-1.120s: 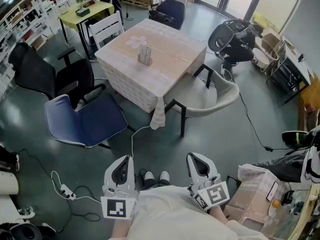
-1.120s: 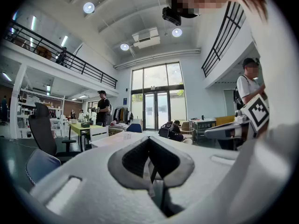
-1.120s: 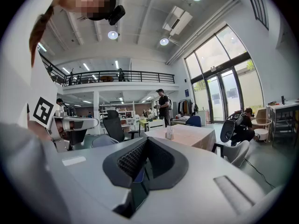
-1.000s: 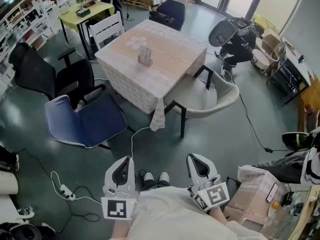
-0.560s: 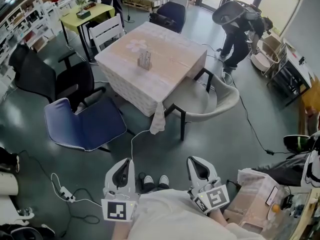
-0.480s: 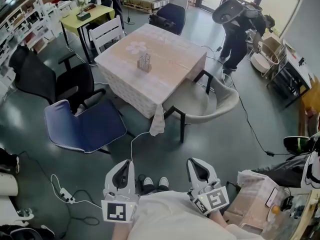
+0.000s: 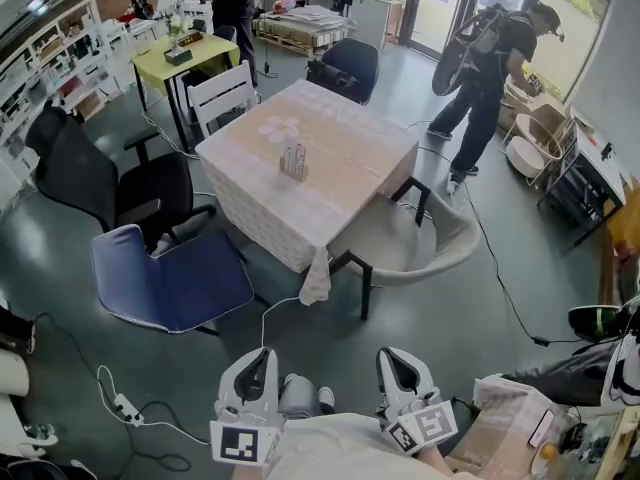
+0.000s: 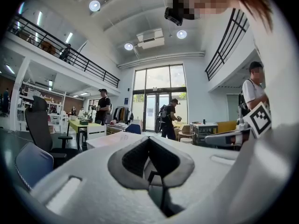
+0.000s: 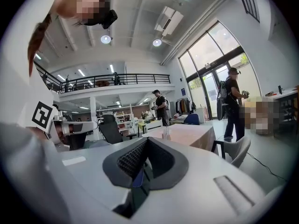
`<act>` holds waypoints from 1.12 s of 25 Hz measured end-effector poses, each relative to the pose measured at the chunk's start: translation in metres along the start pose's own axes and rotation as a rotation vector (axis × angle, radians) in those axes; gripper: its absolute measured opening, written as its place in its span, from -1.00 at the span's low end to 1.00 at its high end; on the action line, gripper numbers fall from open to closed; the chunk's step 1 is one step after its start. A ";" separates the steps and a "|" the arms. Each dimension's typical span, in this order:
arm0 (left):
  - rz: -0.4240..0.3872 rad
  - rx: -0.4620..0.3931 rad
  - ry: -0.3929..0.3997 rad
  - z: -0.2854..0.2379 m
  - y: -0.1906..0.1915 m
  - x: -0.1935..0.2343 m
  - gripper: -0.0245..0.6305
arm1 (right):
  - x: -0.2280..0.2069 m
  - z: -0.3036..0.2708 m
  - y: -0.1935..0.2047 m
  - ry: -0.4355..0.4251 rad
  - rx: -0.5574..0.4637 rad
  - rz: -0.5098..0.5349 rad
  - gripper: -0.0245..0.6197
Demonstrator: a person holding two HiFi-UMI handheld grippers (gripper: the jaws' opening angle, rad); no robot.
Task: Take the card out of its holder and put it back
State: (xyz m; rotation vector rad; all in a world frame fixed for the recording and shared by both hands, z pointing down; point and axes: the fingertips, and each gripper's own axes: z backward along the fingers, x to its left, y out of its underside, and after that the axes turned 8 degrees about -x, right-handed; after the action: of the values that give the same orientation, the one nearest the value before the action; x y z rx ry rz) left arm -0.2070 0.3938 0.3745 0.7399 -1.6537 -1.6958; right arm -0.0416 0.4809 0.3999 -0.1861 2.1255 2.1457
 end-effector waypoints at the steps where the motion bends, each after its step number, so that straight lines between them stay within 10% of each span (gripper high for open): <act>1: 0.003 0.005 0.003 -0.005 0.001 0.003 -0.93 | -0.001 -0.006 0.001 0.002 0.003 -0.003 -0.92; 14: 0.022 0.007 0.005 -0.088 0.003 0.102 -0.93 | -0.001 -0.137 -0.018 0.021 -0.015 0.008 -0.92; 28: 0.036 0.031 0.034 -0.131 0.008 0.118 -0.93 | -0.025 -0.173 -0.011 0.062 0.009 0.003 -0.92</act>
State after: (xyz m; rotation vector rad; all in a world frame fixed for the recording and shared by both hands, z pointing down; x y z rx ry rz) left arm -0.1793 0.2196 0.3820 0.7451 -1.6636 -1.6276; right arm -0.0140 0.3084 0.3922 -0.2514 2.1694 2.1591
